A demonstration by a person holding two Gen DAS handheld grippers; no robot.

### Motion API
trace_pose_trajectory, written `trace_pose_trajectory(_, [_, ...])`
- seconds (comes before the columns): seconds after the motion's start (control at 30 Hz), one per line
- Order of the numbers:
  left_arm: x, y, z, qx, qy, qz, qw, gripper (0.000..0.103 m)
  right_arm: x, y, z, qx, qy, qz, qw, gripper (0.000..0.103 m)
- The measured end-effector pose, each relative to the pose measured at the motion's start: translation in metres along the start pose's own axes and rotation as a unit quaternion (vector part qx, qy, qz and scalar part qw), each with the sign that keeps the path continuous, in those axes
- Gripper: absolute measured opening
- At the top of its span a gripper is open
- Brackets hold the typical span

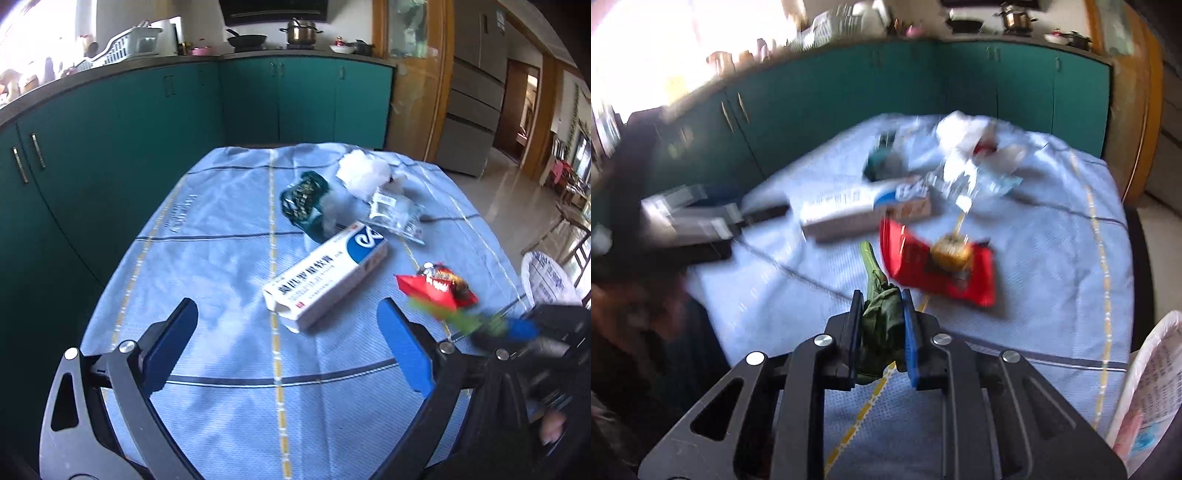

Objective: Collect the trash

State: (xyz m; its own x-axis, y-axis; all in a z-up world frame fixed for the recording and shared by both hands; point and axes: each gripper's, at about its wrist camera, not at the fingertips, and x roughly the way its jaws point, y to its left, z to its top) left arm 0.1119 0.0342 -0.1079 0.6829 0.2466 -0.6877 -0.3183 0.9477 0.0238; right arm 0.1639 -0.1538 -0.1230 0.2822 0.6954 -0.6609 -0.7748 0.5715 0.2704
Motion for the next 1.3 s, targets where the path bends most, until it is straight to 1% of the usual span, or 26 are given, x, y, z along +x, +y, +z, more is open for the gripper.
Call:
trace_pose_trajectory(0.07, [0.004, -0.005, -0.001, 0.004, 0.004, -0.002, 1.0, 0.097, -0.023, -0.013, 0.002, 0.026, -0.039, 0.036, 0.998, 0.021])
trace_pose_trajectory(0.1, [0.005, -0.006, -0.002, 0.004, 0.007, -0.003, 1.0, 0.097, -0.033, -0.018, 0.002, 0.035, -0.057, 0.045, 0.997, 0.021])
trace_pose_trajectory(0.13, [0.006, -0.008, -0.003, 0.004, 0.009, -0.005, 0.9999, 0.097, -0.043, -0.024, 0.002, 0.045, -0.078, 0.042, 0.995, 0.021])
trace_pose_trajectory(0.2, [0.008, -0.011, -0.004, 0.004, 0.013, -0.013, 0.9998, 0.097, -0.054, -0.035, 0.004, 0.067, -0.102, 0.005, 0.993, 0.021])
trace_pose_trajectory(0.27, [0.009, -0.018, -0.005, 0.007, 0.017, -0.024, 0.9995, 0.097, -0.055, -0.052, 0.003, 0.097, -0.096, -0.068, 0.988, 0.021])
trace_pose_trajectory(0.3, [0.009, -0.022, -0.005, 0.011, 0.017, -0.029, 0.9994, 0.097, -0.051, -0.06, 0.002, 0.111, -0.08, -0.092, 0.986, 0.021])
trace_pose_trajectory(0.37, [0.008, -0.034, -0.006, 0.025, 0.015, -0.036, 0.9989, 0.097, -0.037, -0.073, 0.0, 0.13, -0.038, -0.118, 0.984, 0.023])
trace_pose_trajectory(0.4, [0.008, -0.039, -0.006, 0.033, 0.013, -0.038, 0.9987, 0.097, -0.03, -0.077, -0.001, 0.137, -0.02, -0.131, 0.982, 0.03])
trace_pose_trajectory(0.43, [0.007, -0.045, -0.007, 0.041, 0.011, -0.041, 0.9982, 0.097, -0.029, -0.08, -0.001, 0.145, -0.014, -0.14, 0.979, 0.036])
trace_pose_trajectory(0.47, [0.006, -0.05, -0.007, 0.048, 0.009, -0.044, 0.9978, 0.097, -0.03, -0.084, -0.001, 0.153, -0.016, -0.142, 0.978, 0.053])
trace_pose_trajectory(0.5, [0.006, -0.054, -0.008, 0.054, 0.008, -0.048, 0.9974, 0.097, -0.036, -0.089, -0.001, 0.171, -0.031, -0.139, 0.975, 0.068])
trace_pose_trajectory(0.53, [0.007, -0.057, -0.008, 0.058, 0.008, -0.05, 0.997, 0.097, -0.043, -0.094, -0.002, 0.185, -0.046, -0.135, 0.972, 0.07])
trace_pose_trajectory(0.6, [0.01, -0.065, -0.007, 0.069, 0.009, -0.06, 0.9958, 0.097, -0.063, -0.106, -0.005, 0.219, -0.082, -0.134, 0.963, 0.071])
trace_pose_trajectory(0.7, [0.017, -0.085, -0.002, 0.1, 0.015, -0.08, 0.9917, 0.097, -0.075, -0.128, -0.011, 0.273, -0.106, -0.141, 0.946, 0.073])
trace_pose_trajectory(0.73, [0.021, -0.093, 0.0, 0.115, 0.013, -0.087, 0.9895, 0.097, -0.076, -0.136, -0.013, 0.29, -0.105, -0.14, 0.941, 0.073])
trace_pose_trajectory(0.8, [0.028, -0.108, 0.003, 0.14, 0.008, -0.097, 0.9854, 0.1, -0.074, -0.145, -0.016, 0.309, -0.095, -0.138, 0.936, 0.073])
trace_pose_trajectory(0.83, [0.034, -0.117, 0.004, 0.158, 0.01, -0.105, 0.9818, 0.1, -0.071, -0.148, -0.017, 0.316, -0.086, -0.14, 0.934, 0.073])
trace_pose_trajectory(0.9, [0.049, -0.133, 0.003, 0.183, 0.016, -0.107, 0.9771, 0.1, -0.069, -0.15, -0.02, 0.317, -0.07, -0.145, 0.934, 0.073])
trace_pose_trajectory(0.97, [0.058, -0.141, 0.001, 0.187, 0.025, -0.102, 0.9767, 0.099, -0.066, -0.146, -0.022, 0.307, -0.059, -0.154, 0.937, 0.073])
trace_pose_trajectory(1.0, [0.06, -0.142, 0.0, 0.184, 0.029, -0.105, 0.9768, 0.098, -0.063, -0.143, -0.021, 0.299, -0.055, -0.159, 0.939, 0.074])
trace_pose_trajectory(1.07, [0.062, -0.141, -0.003, 0.172, 0.036, -0.122, 0.9768, 0.084, -0.056, -0.136, -0.018, 0.277, -0.046, -0.17, 0.945, 0.074])
trace_pose_trajectory(1.1, [0.063, -0.139, -0.004, 0.17, 0.042, -0.131, 0.9758, 0.071, -0.054, -0.133, -0.017, 0.265, -0.042, -0.175, 0.947, 0.074])
trace_pose_trajectory(1.13, [0.065, -0.137, -0.006, 0.17, 0.047, -0.134, 0.9753, 0.062, -0.051, -0.13, -0.017, 0.254, -0.037, -0.178, 0.95, 0.074])
trace_pose_trajectory(1.17, [0.067, -0.134, -0.007, 0.169, 0.048, -0.133, 0.9755, 0.059, -0.048, -0.127, -0.016, 0.245, -0.032, -0.176, 0.953, 0.074])
trace_pose_trajectory(1.23, [0.067, -0.126, -0.008, 0.152, 0.049, -0.138, 0.9774, 0.05, -0.039, -0.12, -0.014, 0.224, -0.019, -0.172, 0.959, 0.074])
trace_pose_trajectory(1.3, [0.065, -0.118, -0.008, 0.138, 0.047, -0.132, 0.9804, 0.044, -0.031, -0.111, -0.012, 0.202, -0.007, -0.181, 0.963, 0.074])
